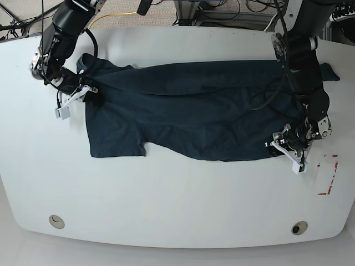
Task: Fold the T-shirt properly
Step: 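Move the left gripper along the shirt and grasp its hem corner, then lift the shirt with both grippers and stretch it between them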
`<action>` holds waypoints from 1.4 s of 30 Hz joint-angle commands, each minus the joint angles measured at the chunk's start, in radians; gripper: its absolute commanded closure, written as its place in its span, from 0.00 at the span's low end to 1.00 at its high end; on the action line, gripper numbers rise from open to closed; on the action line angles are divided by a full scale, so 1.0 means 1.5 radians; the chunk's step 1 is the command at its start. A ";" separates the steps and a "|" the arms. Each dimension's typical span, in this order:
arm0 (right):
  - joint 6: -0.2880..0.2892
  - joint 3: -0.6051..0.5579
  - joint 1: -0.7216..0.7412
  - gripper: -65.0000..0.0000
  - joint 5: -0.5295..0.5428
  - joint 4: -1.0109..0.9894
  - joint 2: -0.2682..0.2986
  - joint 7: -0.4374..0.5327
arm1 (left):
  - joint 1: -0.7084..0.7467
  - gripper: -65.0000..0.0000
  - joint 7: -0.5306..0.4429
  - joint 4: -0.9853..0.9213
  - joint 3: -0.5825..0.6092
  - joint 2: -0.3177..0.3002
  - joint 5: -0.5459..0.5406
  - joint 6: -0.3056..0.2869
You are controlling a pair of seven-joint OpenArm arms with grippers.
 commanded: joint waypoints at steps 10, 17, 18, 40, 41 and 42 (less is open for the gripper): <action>0.001 -0.025 0.028 0.97 0.016 0.015 0.033 0.009 | -0.012 0.99 0.011 0.073 -0.004 -0.009 -0.006 -0.003; 0.001 -0.033 0.045 1.00 0.016 0.068 0.066 0.007 | 0.015 0.99 0.094 0.239 -0.005 -0.009 -0.007 -0.003; 0.001 -0.033 0.050 1.00 0.014 0.074 0.069 0.007 | 0.022 0.99 0.104 0.260 -0.005 -0.009 -0.007 -0.003; 0.001 -0.228 0.282 1.00 0.013 0.126 0.189 0.005 | -0.039 0.99 0.235 0.528 -0.120 0.032 -0.058 -0.002; 0.001 -0.243 0.310 1.00 0.012 0.122 0.199 0.005 | -0.055 0.99 0.235 0.528 -0.120 0.032 -0.058 -0.002; 0.001 -0.256 0.328 1.00 0.012 0.114 0.203 0.005 | -0.067 0.99 0.235 0.528 -0.120 0.032 -0.058 -0.002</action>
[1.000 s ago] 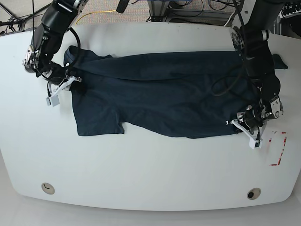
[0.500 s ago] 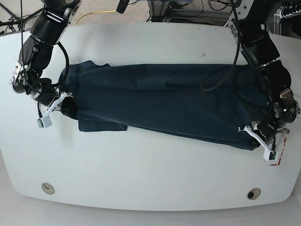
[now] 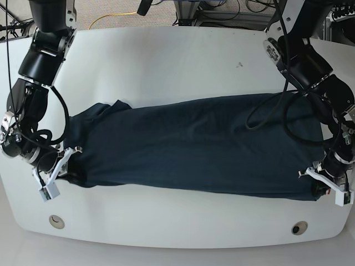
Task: Fold the T-shirt properly
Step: 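Lift the shirt with both grippers and stretch it between them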
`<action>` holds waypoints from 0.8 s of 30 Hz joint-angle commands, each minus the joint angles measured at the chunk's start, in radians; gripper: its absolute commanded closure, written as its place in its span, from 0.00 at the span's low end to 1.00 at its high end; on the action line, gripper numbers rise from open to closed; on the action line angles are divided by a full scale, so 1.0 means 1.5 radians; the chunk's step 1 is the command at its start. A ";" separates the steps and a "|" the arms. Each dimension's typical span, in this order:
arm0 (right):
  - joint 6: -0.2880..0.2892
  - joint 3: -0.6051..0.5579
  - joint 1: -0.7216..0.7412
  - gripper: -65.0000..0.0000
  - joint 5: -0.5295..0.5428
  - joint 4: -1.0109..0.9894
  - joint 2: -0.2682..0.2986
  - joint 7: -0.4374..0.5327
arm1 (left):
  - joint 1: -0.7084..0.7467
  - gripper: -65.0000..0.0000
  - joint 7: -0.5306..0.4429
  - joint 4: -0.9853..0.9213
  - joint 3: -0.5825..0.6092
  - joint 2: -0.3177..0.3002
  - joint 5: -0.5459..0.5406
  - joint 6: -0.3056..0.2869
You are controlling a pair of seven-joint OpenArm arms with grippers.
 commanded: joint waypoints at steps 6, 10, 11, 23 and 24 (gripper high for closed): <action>-0.001 -0.092 0.190 1.00 0.009 -0.061 0.069 0.018 | -0.103 0.99 -0.018 0.041 0.002 -0.008 -0.002 0.003; -0.001 -0.134 0.281 1.00 0.009 -0.108 0.086 0.018 | -0.161 0.99 -0.007 0.056 0.017 -0.017 -0.001 0.005; -0.001 -0.143 0.297 1.00 0.009 -0.114 0.091 0.018 | -0.172 0.99 0.002 0.061 0.021 -0.025 -0.001 0.005; -0.001 -0.204 0.496 1.00 0.008 -0.141 0.119 -0.017 | -0.359 0.99 0.064 0.074 0.036 -0.052 -0.004 0.005; -0.001 -0.205 0.506 1.00 0.008 -0.141 0.124 -0.017 | -0.369 0.99 0.066 0.074 0.036 -0.052 -0.003 0.005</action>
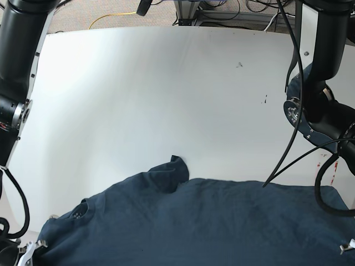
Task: Fold the T-shirt properly
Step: 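Lift the shirt with both grippers and stretch it between them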
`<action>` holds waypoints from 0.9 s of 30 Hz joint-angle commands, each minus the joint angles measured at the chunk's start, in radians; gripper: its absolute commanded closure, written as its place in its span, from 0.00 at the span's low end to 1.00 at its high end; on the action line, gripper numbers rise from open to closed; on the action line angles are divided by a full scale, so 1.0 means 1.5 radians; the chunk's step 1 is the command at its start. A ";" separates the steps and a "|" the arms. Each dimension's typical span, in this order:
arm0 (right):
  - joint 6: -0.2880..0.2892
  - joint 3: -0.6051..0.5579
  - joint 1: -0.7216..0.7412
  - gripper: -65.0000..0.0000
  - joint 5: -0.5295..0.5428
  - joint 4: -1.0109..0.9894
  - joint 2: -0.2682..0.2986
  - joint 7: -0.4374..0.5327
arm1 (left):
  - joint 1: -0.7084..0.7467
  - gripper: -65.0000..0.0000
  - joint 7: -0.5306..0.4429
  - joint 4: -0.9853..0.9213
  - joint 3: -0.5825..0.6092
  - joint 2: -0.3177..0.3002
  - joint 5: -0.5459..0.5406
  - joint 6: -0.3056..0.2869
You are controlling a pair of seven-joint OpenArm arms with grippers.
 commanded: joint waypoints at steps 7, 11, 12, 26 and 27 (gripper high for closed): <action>-0.004 -0.049 0.104 1.00 -0.003 0.038 0.055 0.007 | -0.066 0.99 -0.012 0.010 0.032 -0.010 0.004 0.004; -0.004 -0.052 0.105 1.00 -0.003 0.076 0.075 0.006 | -0.058 0.99 -0.012 0.010 0.032 -0.006 0.004 0.003; -0.004 -0.052 0.105 1.00 -0.003 0.085 0.076 0.006 | -0.046 0.99 -0.012 0.010 0.032 -0.003 0.004 0.003; -0.004 0.039 -0.145 1.00 -0.003 0.247 0.099 -0.031 | 0.134 0.99 -0.014 0.063 0.030 0.012 -0.038 0.002; -0.004 0.050 -0.168 1.00 -0.003 0.257 0.099 -0.031 | 0.148 0.99 -0.014 0.068 0.030 0.012 -0.040 0.002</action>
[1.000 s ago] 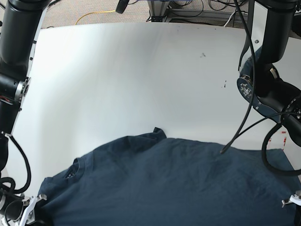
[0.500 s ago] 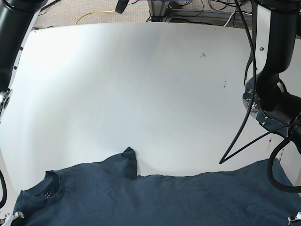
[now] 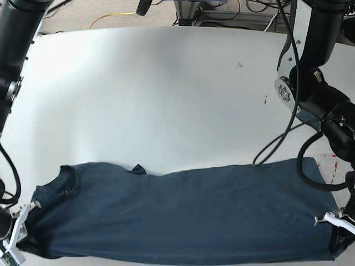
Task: Fold the T-shirt properly
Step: 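Lift the shirt with both grippers and stretch it between them, then lay the stretched shirt flat with both grippers and release it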
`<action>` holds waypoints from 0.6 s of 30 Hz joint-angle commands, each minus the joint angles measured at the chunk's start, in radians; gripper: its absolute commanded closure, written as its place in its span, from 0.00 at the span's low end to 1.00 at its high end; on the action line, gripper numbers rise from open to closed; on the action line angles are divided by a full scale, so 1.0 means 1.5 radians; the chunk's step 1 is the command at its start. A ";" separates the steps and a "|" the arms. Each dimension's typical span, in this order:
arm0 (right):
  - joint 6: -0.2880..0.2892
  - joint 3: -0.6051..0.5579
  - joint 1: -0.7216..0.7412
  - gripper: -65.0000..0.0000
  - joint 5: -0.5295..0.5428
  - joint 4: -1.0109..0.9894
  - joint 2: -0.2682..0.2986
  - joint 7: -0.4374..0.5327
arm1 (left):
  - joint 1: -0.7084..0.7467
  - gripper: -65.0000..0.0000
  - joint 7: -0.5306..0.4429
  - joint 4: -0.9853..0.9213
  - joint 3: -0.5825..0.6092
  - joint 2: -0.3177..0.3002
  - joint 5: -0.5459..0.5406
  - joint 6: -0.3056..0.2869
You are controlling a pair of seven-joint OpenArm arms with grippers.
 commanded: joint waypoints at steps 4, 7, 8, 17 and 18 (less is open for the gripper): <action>-0.005 0.079 -0.129 1.00 -0.010 0.065 0.009 0.013 | 0.069 0.99 -0.019 0.037 0.001 -0.005 -0.010 0.001; -0.005 0.123 -0.215 1.00 -0.010 0.103 -0.016 0.013 | 0.133 0.99 -0.019 0.055 -0.001 -0.005 -0.024 0.001; -0.005 0.142 -0.248 1.00 -0.010 0.119 -0.021 0.013 | 0.156 0.99 -0.019 0.060 -0.002 -0.006 -0.029 0.001; -0.005 0.251 -0.500 1.00 -0.010 0.208 -0.089 0.013 | 0.335 0.99 -0.019 0.071 -0.072 -0.009 -0.104 0.001; -0.005 0.258 -0.518 1.00 -0.010 0.211 -0.096 0.013 | 0.352 0.99 -0.019 0.073 -0.077 -0.010 -0.113 0.001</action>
